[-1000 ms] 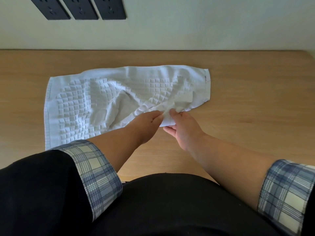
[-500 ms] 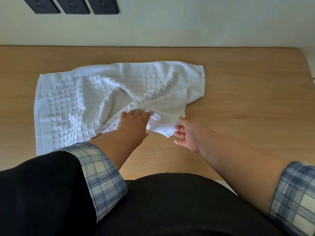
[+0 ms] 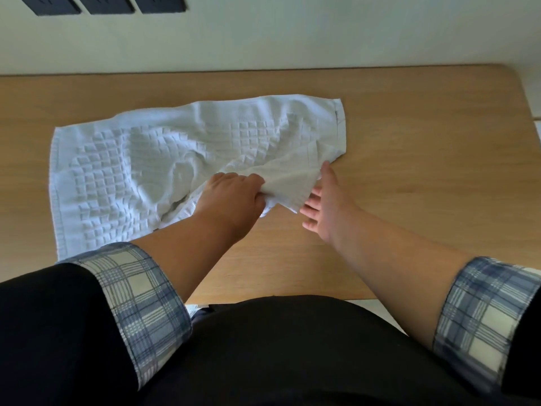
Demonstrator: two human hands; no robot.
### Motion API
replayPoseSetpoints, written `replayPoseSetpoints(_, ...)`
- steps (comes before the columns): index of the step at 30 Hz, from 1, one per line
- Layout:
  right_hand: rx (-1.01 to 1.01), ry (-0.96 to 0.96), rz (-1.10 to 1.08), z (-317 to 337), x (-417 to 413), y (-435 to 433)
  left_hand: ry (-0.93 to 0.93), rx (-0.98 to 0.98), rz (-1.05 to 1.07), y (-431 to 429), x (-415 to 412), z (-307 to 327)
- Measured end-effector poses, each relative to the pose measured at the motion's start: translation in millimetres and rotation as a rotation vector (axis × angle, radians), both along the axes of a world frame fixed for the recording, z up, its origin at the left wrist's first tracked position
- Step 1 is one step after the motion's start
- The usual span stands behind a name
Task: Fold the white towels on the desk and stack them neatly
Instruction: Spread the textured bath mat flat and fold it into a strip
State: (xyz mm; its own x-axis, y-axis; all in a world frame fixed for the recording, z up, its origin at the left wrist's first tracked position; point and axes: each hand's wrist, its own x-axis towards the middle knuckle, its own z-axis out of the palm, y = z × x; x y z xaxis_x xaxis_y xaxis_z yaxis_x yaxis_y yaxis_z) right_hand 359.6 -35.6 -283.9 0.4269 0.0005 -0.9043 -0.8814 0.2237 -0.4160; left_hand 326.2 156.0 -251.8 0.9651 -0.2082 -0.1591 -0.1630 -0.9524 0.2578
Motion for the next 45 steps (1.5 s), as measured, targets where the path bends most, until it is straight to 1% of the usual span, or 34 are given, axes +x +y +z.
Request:
replayPoseSetpoints(2, 0.116, 0.016, -0.047, 0.5, 13.5, -11.1, 0.018, -0.026, -0.038, -8.3, -3.4, 9.0)
replayPoseSetpoints(5, 0.296, 0.004, 0.022, 4.0, 25.6, -26.1, 0.139, -0.12, -0.049, -27.2, -12.3, 16.5)
replayPoseSetpoints(6, 0.317, -0.013, 0.055, 6.2, 27.4, -29.1, 0.178, -0.154, -0.057, -34.9, -16.1, 17.3)
replayPoseSetpoints(7, 0.296, -0.039, 0.097, 7.9, 28.9, -31.5, 0.205, -0.182, -0.068, -42.9, -19.7, 17.5)
replayPoseSetpoints(9, 0.131, -0.081, 0.189, 8.9, 31.2, -36.1, 0.247, -0.263, -0.066, -59.6, -24.5, 16.2)
replayPoseSetpoints(11, -0.035, -0.128, 0.202, 3.5, 32.3, -45.9, 0.31, -0.355, -0.046, -74.9, -25.0, 12.5)
replayPoseSetpoints(13, -0.191, -0.189, 0.203, -2.0, 32.6, -62.1, 0.426, -0.421, -0.046, -84.8, -22.9, 6.7)
replayPoseSetpoints(15, -0.378, -0.214, 0.271, -8.7, 28.8, -81.7, 0.58, -0.464, -0.058, -88.1, -22.4, -1.5)
replayPoseSetpoints(16, -0.484, -0.219, 0.341, -11.8, 25.1, -91.6, 0.647, -0.472, -0.066, -88.1, -23.4, -6.4)
replayPoseSetpoints(18, -0.754, -0.201, 0.586, -15.2, 16.0, -108.6, 0.72, -0.462, -0.065, -85.7, -25.7, -15.3)
replayPoseSetpoints(19, -0.884, -0.216, 0.682, -18.7, 11.6, -116.5, 0.728, -0.454, -0.047, -83.5, -26.3, -19.4)
replayPoseSetpoints(20, -0.935, -0.223, 0.676, -22.3, 7.0, -122.2, 0.721, -0.446, -0.021, -80.5, -26.2, -23.1)
replayPoseSetpoints(23, -0.98, -0.23, 0.543, -28.2, -4.3, -128.5, 0.637, -0.408, 0.064, -67.4, -22.1, -31.1)
replayPoseSetpoints(25, -1.054, -0.255, 0.475, -28.1, -10.0, -124.9, 0.595, -0.393, 0.098, -56.8, -18.4, -32.6)
replayPoseSetpoints(27, -1.165, -0.375, 0.521, -21.7, -14.0, -111.7, 0.552, -0.368, 0.115, -45.2, -15.3, -31.1)
replayPoseSetpoints(28, -1.186, -0.482, 0.6, -17.0, -15.4, -100.8, 0.53, -0.355, 0.123, -39.1, -14.5, -29.3)
replayPoseSetpoints(29, -1.188, -0.6, 0.713, -12.7, -15.7, -86.6, 0.511, -0.345, 0.127, -32.7, -14.7, -26.8)
replayPoseSetpoints(31, -1.103, -0.806, 0.965, -5.8, -17.3, -50.3, 0.481, -0.313, 0.12, -18.4, -17.1, -21.4)
replayPoseSetpoints(32, -1.031, -0.873, 1.083, -3.3, -19.8, -29.2, 0.463, -0.292, 0.121, -9.9, -19.8, -18.8)
replayPoseSetpoints(34, -0.889, -0.938, 1.249, 0.1, -26.9, 11.1, 0.412, -0.259, 0.16, 10.4, -27.2, -14.1)
replayPoseSetpoints(37, -0.781, -0.921, 1.339, 5.3, -32.1, 60.6, 0.347, -0.245, 0.269, 50.6, -43.6, -8.7)
replayPoseSetpoints(39, -0.767, -0.923, 1.384, 11.9, -30.3, 92.6, 0.32, -0.227, 0.346, 83.6, -55.5, -5.8)
replayPoseSetpoints(43, -0.741, -1.039, 1.46, 23.8, -27.8, 171.6, 0.235, -0.207, 0.508, 154.5, -73.8, -5.1)
replayPoseSetpoints(45, -0.725, -1.11, 1.517, 25.9, -31.0, 219.5, 0.228, -0.178, 0.556, 191.6, -84.7, -9.5)
